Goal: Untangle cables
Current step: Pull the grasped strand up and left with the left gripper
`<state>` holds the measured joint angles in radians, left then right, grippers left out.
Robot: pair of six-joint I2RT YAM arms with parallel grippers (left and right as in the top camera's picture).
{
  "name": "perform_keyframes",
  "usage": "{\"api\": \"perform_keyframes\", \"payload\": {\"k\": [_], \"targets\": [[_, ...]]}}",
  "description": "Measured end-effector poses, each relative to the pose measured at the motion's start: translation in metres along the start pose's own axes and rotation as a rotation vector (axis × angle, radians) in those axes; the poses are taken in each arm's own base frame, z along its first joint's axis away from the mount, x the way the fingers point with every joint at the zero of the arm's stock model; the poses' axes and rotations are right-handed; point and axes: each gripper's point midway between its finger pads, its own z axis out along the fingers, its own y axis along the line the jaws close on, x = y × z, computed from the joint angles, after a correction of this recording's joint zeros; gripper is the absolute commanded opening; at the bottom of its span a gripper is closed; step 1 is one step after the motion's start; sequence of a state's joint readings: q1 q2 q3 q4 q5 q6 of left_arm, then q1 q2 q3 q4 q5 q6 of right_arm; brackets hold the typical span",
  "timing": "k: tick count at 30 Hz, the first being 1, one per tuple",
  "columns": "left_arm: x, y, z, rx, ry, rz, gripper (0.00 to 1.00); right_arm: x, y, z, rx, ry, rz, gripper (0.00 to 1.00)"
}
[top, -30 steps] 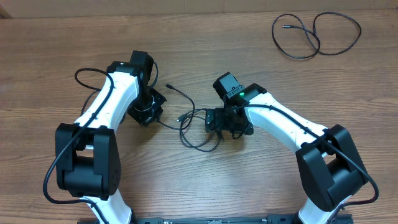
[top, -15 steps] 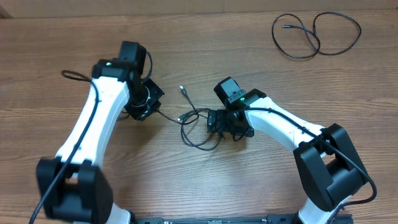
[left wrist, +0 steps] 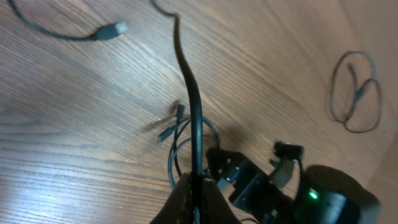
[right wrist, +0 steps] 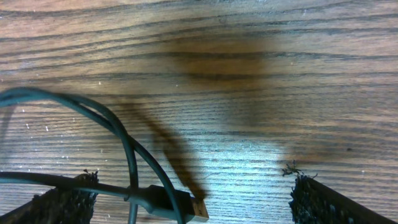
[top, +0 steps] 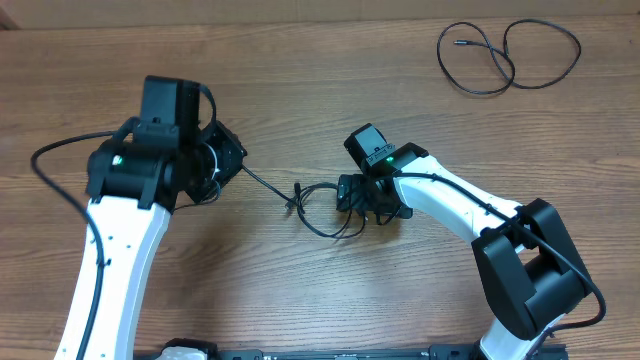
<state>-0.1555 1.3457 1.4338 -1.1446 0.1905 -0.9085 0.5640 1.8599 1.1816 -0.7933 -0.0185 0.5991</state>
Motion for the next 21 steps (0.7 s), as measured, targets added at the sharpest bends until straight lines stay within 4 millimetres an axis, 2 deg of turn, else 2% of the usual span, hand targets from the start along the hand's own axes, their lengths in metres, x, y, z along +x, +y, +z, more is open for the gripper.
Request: {"api": "perform_keyframes", "payload": {"k": [5, 14, 21], "targets": [[-0.001, -0.006, -0.014, 0.047, -0.038, 0.012, 0.04, 0.000, 0.000, 0.000, 0.001, 0.000, 0.000, 1.00], [-0.008, -0.028, -0.022, 0.153, -0.072, 0.035, 0.04, 0.000, 0.000, 0.000, -0.001, 0.000, 0.005, 1.00], [-0.003, -0.049, -0.027, 0.259, -0.028, 0.059, 0.04, -0.002, 0.014, 0.000, -0.071, 0.005, 0.000, 1.00]]}}
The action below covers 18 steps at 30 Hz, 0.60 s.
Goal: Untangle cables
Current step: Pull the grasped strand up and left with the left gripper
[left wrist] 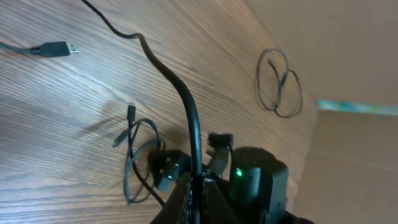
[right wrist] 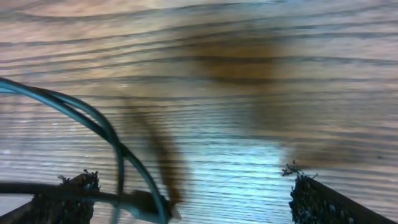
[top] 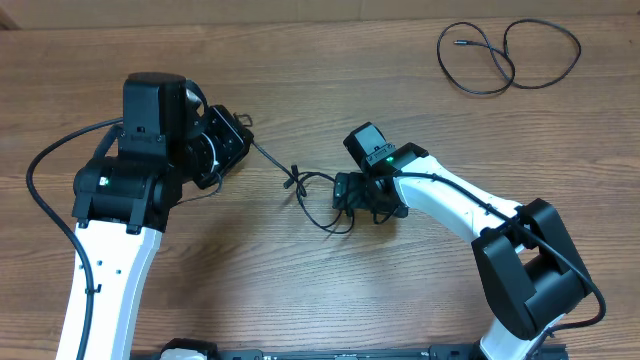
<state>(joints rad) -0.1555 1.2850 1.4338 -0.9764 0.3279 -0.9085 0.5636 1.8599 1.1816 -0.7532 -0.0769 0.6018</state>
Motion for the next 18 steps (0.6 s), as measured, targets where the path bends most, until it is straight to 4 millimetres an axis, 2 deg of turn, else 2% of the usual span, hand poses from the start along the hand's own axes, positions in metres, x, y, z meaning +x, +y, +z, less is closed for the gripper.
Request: {"api": "perform_keyframes", "payload": {"k": [4, 7, 13, 18], "targets": [[0.004, -0.002, 0.003, 0.013, 0.030, -0.003, 0.04, 0.001, 0.011, 0.000, -0.055, 0.013, -0.016, 1.00], [0.005, -0.003, 0.009, 0.017, 0.052, -0.007, 0.04, 0.003, 0.011, 0.000, -0.062, 0.025, -0.023, 1.00], [0.003, -0.015, 0.010, 0.083, 0.073, -0.002, 0.05, 0.008, -0.012, 0.000, 0.055, 0.027, -0.017, 1.00], [-0.008, -0.012, 0.003, 0.116, 0.073, -0.041, 0.04, 0.004, -0.024, -0.001, 0.120, -0.002, -0.016, 1.00]]}}
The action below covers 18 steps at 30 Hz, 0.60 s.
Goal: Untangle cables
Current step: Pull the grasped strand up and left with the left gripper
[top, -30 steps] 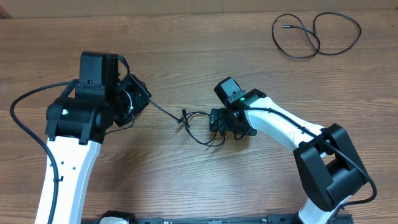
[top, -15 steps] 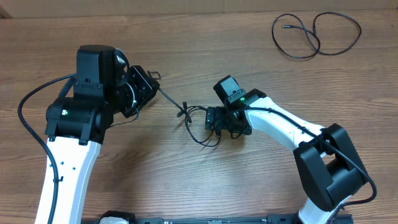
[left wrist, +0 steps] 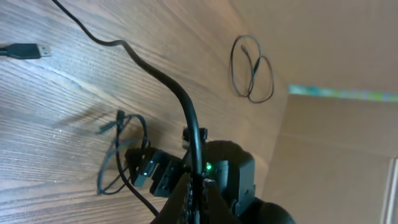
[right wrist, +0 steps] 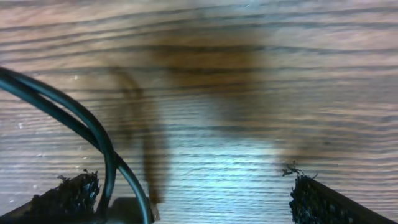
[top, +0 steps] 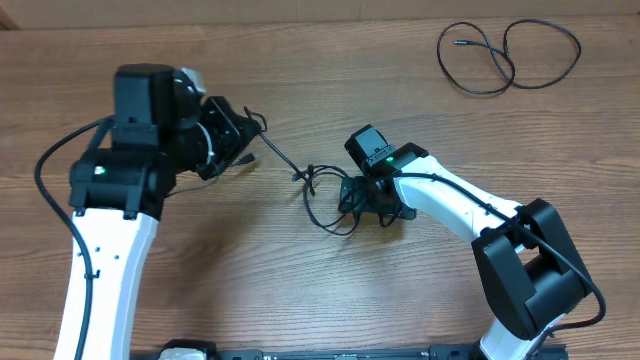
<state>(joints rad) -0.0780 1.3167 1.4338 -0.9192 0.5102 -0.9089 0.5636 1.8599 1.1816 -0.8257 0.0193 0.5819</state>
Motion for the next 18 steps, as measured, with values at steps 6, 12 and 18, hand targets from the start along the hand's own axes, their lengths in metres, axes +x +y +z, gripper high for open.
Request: {"api": "perform_keyframes", "payload": {"k": [6, 12, 18], "targets": [[-0.022, 0.006, -0.023, 0.063, -0.027, -0.067, 0.04, -0.004, -0.004, 0.000, 0.023, -0.023, 0.027, 1.00], [-0.032, 0.023, -0.040, 0.070, -0.028, -0.137, 0.04, -0.005, -0.005, 0.000, 0.029, -0.028, 0.036, 1.00], [-0.038, 0.031, -0.047, 0.068, -0.039, -0.158, 0.04, -0.005, -0.005, 0.000, 0.030, -0.028, 0.037, 1.00]]}}
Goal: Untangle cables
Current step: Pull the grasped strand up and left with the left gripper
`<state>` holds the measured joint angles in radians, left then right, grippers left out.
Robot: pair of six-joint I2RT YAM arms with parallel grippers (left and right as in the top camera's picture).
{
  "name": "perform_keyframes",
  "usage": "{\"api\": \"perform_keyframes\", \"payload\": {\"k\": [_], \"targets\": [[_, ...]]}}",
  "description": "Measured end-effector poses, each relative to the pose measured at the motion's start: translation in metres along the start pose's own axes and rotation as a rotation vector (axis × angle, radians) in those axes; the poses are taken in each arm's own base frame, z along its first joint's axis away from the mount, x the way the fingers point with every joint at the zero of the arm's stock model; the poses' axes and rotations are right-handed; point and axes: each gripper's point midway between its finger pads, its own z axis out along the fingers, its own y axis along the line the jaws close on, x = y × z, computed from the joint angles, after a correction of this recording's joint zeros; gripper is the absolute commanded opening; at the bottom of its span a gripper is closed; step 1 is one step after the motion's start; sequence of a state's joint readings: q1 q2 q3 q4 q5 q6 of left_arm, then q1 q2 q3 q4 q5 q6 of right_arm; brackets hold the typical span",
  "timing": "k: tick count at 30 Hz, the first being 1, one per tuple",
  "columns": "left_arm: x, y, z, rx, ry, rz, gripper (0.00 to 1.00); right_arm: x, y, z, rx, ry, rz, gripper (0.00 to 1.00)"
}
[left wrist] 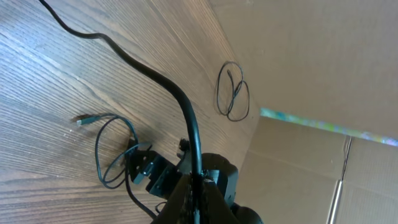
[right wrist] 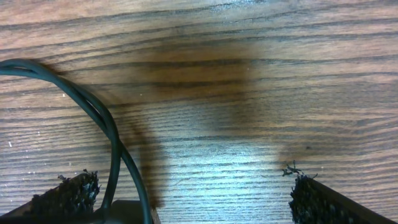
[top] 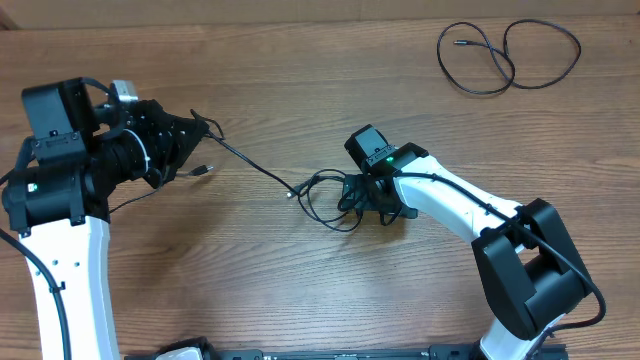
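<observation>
A thin black cable [top: 245, 160] runs taut from my left gripper [top: 193, 126] down to a small tangle of loops [top: 325, 205] at mid-table. In the left wrist view my left gripper [left wrist: 196, 188] is shut on this cable [left wrist: 180, 102], and the loops [left wrist: 115, 155] lie far off beside the right arm. My right gripper [top: 355, 197] sits low over the loops. In the right wrist view it [right wrist: 189, 202] is open, with two cable strands [right wrist: 109, 134] lying next to its left pad [right wrist: 65, 193].
A second black cable [top: 508, 55] lies coiled at the far right corner, also seen as a distant coil [left wrist: 233, 90]. A loose connector [top: 204, 170] on a thin lead lies below the left gripper. The table's far edge meets a cardboard wall [left wrist: 298, 56].
My left gripper has moved left and away from the tangle, still shut on the cable, which now stretches longer across the table. The loops shifted slightly. My right gripper stayed open over them.
My left gripper was shut on the cable close to the tangle while my right gripper stood open over the loops. At each later moment the left gripper was higher and farther left with the cable. The plug seen between the right fingers has slid out of view.
</observation>
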<state>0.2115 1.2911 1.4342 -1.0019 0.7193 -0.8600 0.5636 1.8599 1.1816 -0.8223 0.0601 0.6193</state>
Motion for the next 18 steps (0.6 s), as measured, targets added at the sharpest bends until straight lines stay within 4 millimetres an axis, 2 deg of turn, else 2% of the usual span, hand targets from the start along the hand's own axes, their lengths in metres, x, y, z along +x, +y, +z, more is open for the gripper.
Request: {"api": "perform_keyframes", "payload": {"k": [6, 18], "targets": [[-0.002, 0.001, -0.001, -0.002, -0.008, -0.005, 0.04, 0.000, 0.000, 0.000, 0.002, 0.000, 0.003, 1.00], [-0.029, 0.016, -0.025, 0.023, -0.072, -0.098, 0.04, -0.005, -0.008, 0.000, 0.044, -0.030, 0.024, 1.00]]}}
